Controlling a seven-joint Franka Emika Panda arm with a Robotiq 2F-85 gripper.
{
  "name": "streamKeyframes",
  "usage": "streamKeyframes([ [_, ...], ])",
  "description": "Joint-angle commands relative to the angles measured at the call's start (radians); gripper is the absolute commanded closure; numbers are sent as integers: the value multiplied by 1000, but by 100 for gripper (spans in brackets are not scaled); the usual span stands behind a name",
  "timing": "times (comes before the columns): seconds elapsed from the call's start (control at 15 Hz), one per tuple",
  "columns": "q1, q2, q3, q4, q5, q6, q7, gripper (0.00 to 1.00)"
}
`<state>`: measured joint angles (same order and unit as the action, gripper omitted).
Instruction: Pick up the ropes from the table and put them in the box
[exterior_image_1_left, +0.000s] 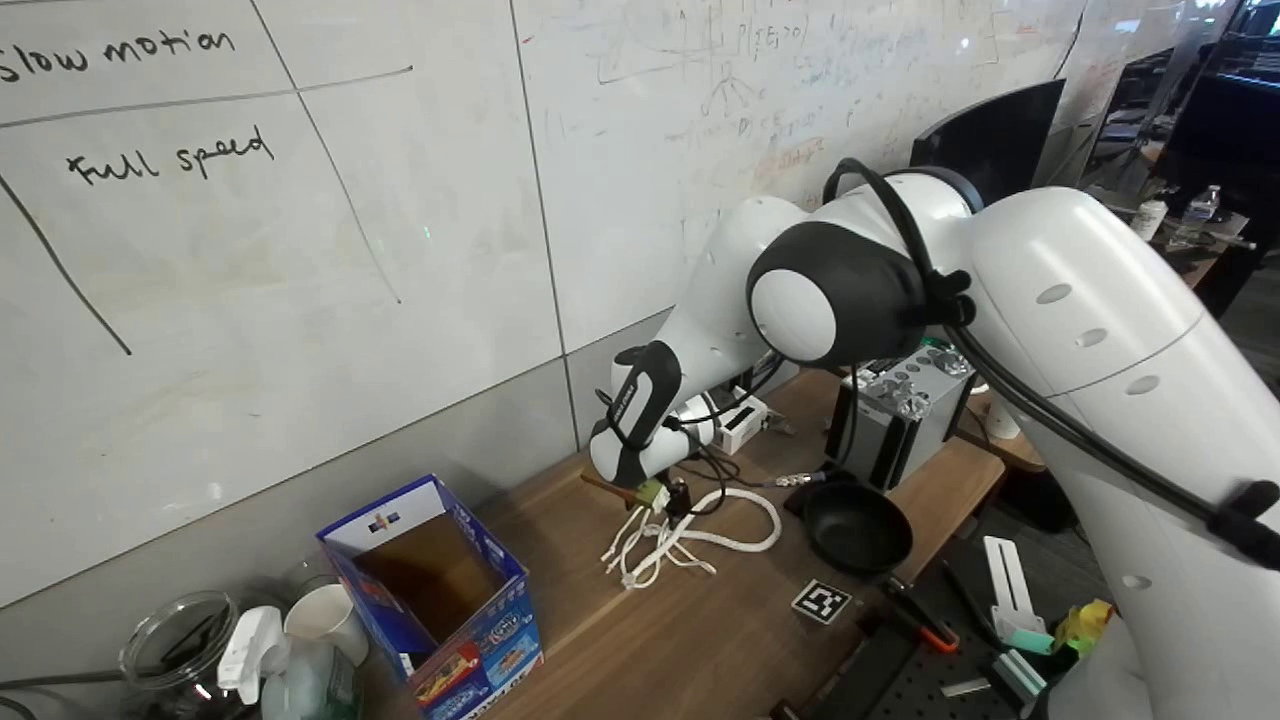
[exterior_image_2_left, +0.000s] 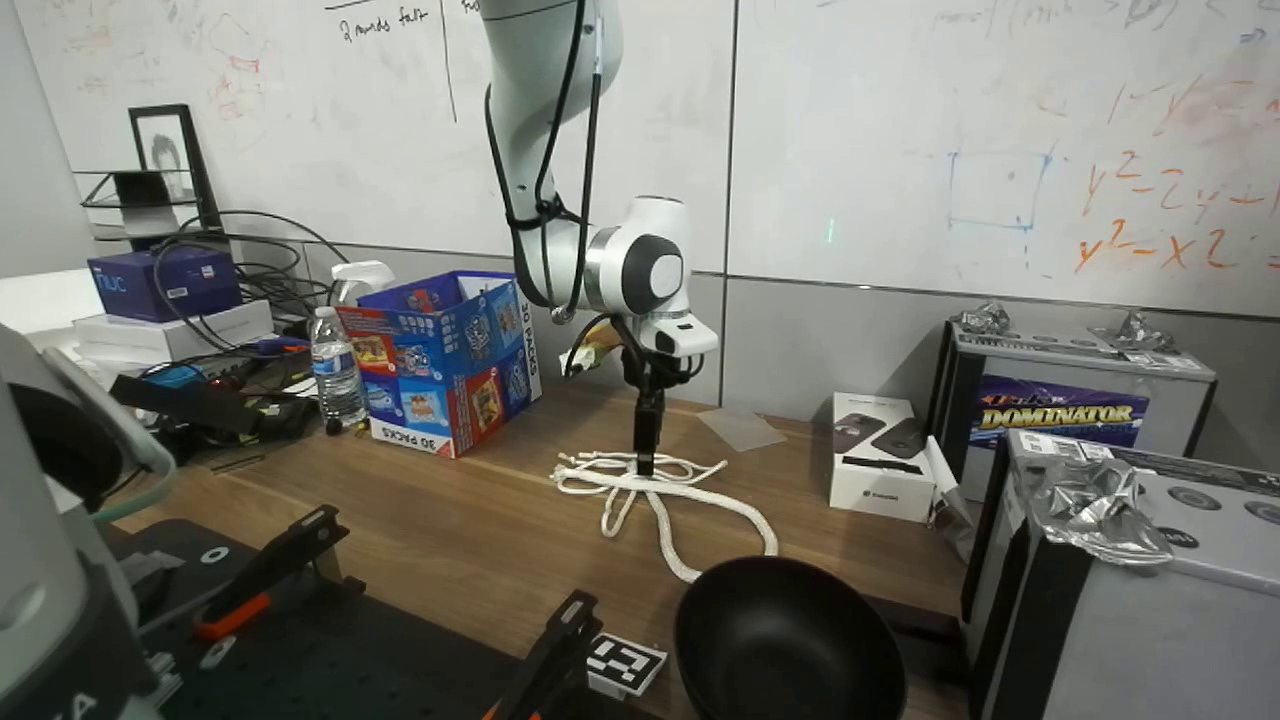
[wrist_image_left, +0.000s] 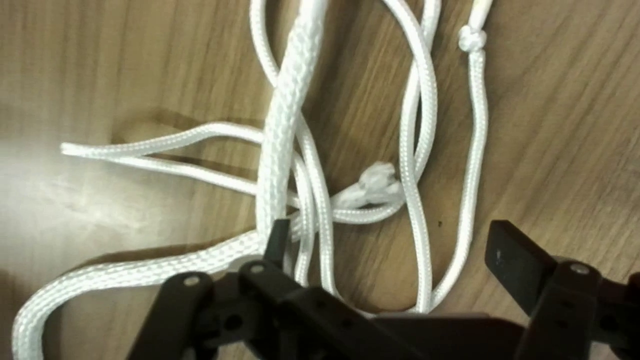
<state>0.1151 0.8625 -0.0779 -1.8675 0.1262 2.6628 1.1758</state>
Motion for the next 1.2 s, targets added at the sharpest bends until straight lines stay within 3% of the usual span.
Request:
streamKeyframes([
  [0.0,9,-2,-12,29,13,-50,-29,0],
  [1.13,-3,53,-2,90,42,-52,-34,0],
])
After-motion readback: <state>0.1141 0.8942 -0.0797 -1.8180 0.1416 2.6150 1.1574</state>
